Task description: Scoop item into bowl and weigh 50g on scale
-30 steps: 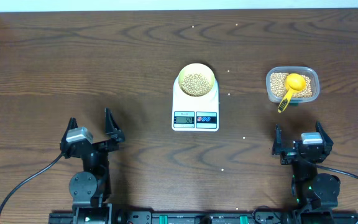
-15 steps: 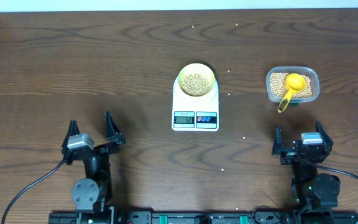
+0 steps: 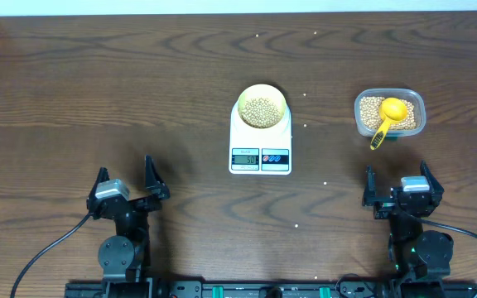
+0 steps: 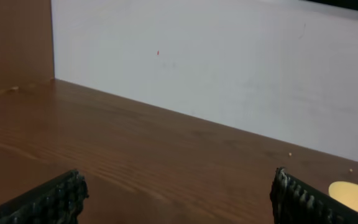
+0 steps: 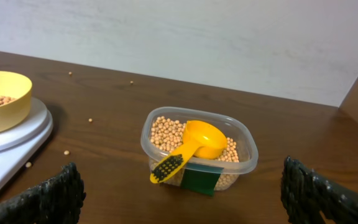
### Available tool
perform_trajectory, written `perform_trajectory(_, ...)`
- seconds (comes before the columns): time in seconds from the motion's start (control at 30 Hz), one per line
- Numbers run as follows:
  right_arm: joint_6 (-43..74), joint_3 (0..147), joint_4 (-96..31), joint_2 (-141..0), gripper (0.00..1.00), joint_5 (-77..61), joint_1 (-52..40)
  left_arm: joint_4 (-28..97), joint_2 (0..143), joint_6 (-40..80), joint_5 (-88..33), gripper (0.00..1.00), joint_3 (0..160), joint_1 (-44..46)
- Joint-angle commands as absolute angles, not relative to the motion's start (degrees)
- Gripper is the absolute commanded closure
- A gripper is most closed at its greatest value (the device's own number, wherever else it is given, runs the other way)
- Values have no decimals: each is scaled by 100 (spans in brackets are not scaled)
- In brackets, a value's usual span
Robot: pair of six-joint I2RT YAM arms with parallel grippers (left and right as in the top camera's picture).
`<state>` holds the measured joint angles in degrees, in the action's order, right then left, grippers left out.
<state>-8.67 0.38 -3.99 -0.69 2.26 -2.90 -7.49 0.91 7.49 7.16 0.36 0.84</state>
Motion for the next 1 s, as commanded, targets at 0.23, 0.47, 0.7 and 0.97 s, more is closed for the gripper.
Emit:
perform_trajectory(0.23,-950,32,-423,-32,1,198,-255,-5,8,751,639,4,21,56)
perform_trajectory(0.47,-947,32,-423,-32,1,198,-255,388,8,23,447,4,21,56)
perform_trajectory(0.7,-947,32,-423,-32,1,198,-255,370,8,-14,491,4,21,56)
perform_trajectory(0.97,-950,32,-423,-32,1,198,-255,388,8,-23,397,4,21,56)
